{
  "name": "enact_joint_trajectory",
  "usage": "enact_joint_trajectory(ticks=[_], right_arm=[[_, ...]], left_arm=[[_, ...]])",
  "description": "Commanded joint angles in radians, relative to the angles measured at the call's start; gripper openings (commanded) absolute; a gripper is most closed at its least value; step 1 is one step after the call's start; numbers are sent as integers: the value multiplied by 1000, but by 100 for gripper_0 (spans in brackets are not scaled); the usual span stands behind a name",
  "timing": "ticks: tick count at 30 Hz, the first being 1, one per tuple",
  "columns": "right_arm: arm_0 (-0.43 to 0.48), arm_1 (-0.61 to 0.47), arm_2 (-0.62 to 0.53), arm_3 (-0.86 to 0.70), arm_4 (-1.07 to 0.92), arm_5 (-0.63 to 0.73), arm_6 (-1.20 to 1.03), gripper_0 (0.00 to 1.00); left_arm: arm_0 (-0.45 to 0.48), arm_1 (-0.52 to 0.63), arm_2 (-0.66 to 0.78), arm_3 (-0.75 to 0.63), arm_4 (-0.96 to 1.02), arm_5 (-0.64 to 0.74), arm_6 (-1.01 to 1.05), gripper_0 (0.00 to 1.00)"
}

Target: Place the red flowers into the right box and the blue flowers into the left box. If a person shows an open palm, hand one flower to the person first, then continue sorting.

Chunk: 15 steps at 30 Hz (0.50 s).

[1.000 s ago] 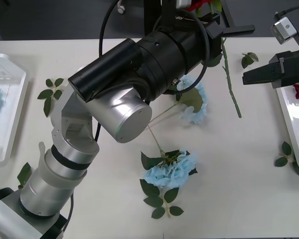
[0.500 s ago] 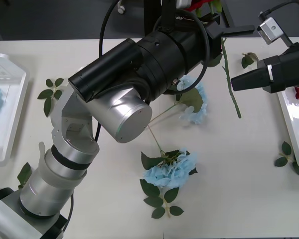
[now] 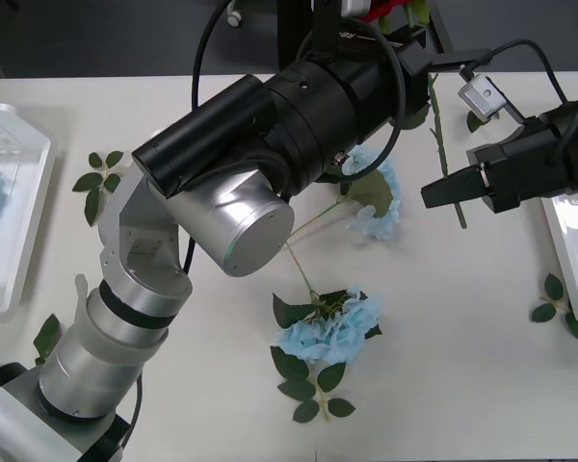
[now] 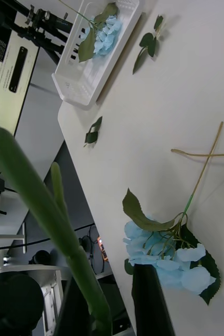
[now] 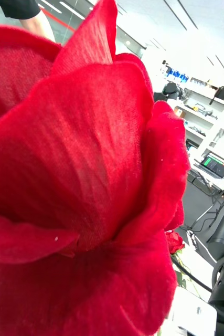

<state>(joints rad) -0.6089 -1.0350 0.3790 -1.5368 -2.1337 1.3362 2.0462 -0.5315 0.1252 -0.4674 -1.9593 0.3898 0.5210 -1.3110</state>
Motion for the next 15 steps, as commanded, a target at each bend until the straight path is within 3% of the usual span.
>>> enact_joint_trajectory(ticks=[1,12,13,14,15], right_arm=[[1,18,15,-28,6,-15,14,0],[1,20,18,-28,8,-20,5,0],[1,20,18,-28,8,-22,5,0],[1,20,18,-26,8,-23,5,0],[1,18,18,-25,8,-23,5,0]], left_arm=[[-47,-30,-19,-13,-5,-16,55,0],[-47,-30,-19,-13,-5,-16,55,0],[-47,-30,-19,-13,-5,-16,55,18],[-47,-30,-19,-13,-5,-16,55,52],[-47,-30,-19,-13,-5,-16,55,66]])
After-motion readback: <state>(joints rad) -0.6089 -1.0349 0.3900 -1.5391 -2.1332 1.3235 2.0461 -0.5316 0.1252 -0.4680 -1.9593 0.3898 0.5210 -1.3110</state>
